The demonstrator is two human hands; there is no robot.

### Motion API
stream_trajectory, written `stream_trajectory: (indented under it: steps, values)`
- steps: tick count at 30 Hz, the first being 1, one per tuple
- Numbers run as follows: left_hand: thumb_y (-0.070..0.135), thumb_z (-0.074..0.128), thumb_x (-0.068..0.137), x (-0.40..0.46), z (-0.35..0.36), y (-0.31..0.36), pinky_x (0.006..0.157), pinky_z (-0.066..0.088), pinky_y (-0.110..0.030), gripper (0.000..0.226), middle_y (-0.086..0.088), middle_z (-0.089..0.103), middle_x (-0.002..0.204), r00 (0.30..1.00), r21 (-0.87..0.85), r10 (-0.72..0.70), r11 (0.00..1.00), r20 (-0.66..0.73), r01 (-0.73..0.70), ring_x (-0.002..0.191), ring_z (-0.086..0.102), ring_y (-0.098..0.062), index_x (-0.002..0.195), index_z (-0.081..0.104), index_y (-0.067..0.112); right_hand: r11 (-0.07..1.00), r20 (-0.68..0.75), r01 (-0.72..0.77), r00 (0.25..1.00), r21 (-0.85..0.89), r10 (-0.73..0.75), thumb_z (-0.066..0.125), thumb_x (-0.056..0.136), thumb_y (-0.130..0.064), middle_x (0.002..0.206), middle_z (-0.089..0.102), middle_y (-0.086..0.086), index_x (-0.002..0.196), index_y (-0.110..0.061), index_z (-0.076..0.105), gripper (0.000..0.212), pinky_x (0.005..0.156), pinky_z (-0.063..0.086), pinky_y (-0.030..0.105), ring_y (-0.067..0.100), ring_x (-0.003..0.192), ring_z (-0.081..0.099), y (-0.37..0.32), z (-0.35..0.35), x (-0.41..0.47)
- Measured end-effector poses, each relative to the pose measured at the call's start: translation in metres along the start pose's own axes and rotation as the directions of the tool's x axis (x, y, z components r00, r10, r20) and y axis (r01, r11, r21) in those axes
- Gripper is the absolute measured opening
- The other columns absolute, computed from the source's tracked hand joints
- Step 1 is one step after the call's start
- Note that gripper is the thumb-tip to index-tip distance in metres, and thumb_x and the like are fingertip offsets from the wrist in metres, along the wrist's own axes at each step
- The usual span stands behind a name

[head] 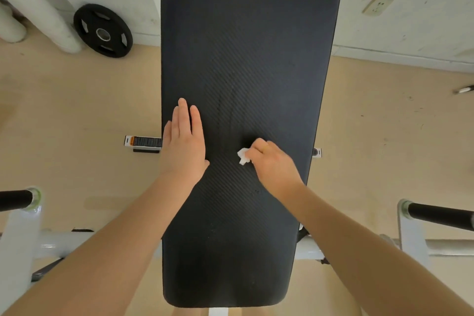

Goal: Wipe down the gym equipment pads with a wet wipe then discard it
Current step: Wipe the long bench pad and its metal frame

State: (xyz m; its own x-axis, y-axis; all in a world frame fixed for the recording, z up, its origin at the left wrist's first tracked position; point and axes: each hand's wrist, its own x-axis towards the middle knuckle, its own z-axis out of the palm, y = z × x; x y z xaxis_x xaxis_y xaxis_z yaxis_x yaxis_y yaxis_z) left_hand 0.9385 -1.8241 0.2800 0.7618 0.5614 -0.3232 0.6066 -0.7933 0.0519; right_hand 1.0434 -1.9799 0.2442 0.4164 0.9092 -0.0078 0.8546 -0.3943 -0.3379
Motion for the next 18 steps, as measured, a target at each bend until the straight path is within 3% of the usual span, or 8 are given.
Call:
stream_trajectory:
  steps: [3, 5, 7, 11, 15, 18]
  values:
    - [0.043, 0.071, 0.073, 0.003, -0.003, 0.014, 0.112, -0.005, -0.04, 0.119, -0.019, -0.019, 0.152, 0.989, 0.037, 0.126, 0.992, -0.078, -0.124, 0.142, -0.01, -0.034, 0.144, -0.016, 0.004, 0.998, -0.073, 0.057, 0.996, -0.02, -0.058, 0.077, 0.065, -0.003, 0.076, 0.055, 0.009, 0.074, -0.013, 0.064, 0.02, 0.044, 0.044, 0.027, 0.026, 0.064, 0.055, 0.017, -0.018, 0.033]
    - [0.043, 0.072, 0.073, 0.007, 0.001, 0.027, 0.11, -0.006, -0.039, 0.118, -0.018, -0.017, 0.153, 0.972, 0.064, 0.205, 0.978, -0.113, -0.199, 0.143, -0.009, -0.033, 0.145, -0.013, 0.005, 0.998, -0.239, -0.052, 0.97, -0.023, 0.045, 0.068, 0.075, -0.004, 0.082, 0.054, 0.012, 0.075, -0.011, 0.062, 0.009, 0.051, 0.047, 0.031, 0.029, 0.07, 0.054, 0.028, -0.038, 0.072]
    - [0.039, 0.073, 0.074, 0.012, 0.007, 0.037, 0.109, -0.005, -0.038, 0.113, -0.017, -0.012, 0.155, 0.969, 0.069, 0.222, 0.974, -0.108, -0.216, 0.143, -0.005, -0.032, 0.147, -0.007, 0.007, 0.984, -0.304, -0.176, 0.938, -0.001, 0.167, 0.059, 0.082, -0.001, 0.091, 0.055, 0.012, 0.081, -0.007, 0.064, 0.007, 0.059, 0.05, 0.036, 0.028, 0.08, 0.053, 0.039, -0.052, 0.099]
    - [0.029, 0.073, 0.077, 0.015, 0.013, 0.045, 0.114, 0.002, -0.037, 0.106, -0.015, -0.007, 0.156, 0.98, 0.062, 0.183, 0.982, -0.08, -0.178, 0.144, -0.002, -0.031, 0.147, -0.004, 0.007, 0.993, -0.325, -0.113, 0.938, 0.031, 0.117, 0.063, 0.077, 0.0, 0.087, 0.057, 0.012, 0.081, -0.006, 0.066, 0.007, 0.055, 0.048, 0.034, 0.028, 0.078, 0.052, 0.039, -0.035, 0.073]
    - [0.015, 0.065, 0.085, 0.013, 0.011, 0.051, 0.115, 0.005, -0.036, 0.091, -0.015, -0.005, 0.156, 0.985, 0.024, 0.143, 0.99, -0.101, -0.141, 0.144, -0.001, -0.03, 0.147, -0.001, 0.006, 1.0, -0.185, 0.002, 0.983, -0.003, -0.002, 0.077, 0.06, 0.005, 0.076, 0.059, 0.009, 0.079, -0.009, 0.068, 0.025, 0.045, 0.046, 0.028, 0.026, 0.063, 0.055, 0.027, -0.005, -0.001]
    - [0.015, 0.062, 0.087, 0.014, 0.012, 0.054, 0.113, 0.002, -0.035, 0.09, -0.015, -0.007, 0.156, 0.988, 0.022, 0.12, 0.993, -0.096, -0.119, 0.144, -0.004, -0.03, 0.147, -0.005, 0.006, 0.994, -0.199, 0.066, 0.976, -0.086, -0.082, 0.067, 0.061, 0.004, 0.069, 0.058, 0.007, 0.072, -0.01, 0.066, 0.018, 0.05, 0.043, 0.029, 0.025, 0.057, 0.053, 0.039, -0.015, 0.008]
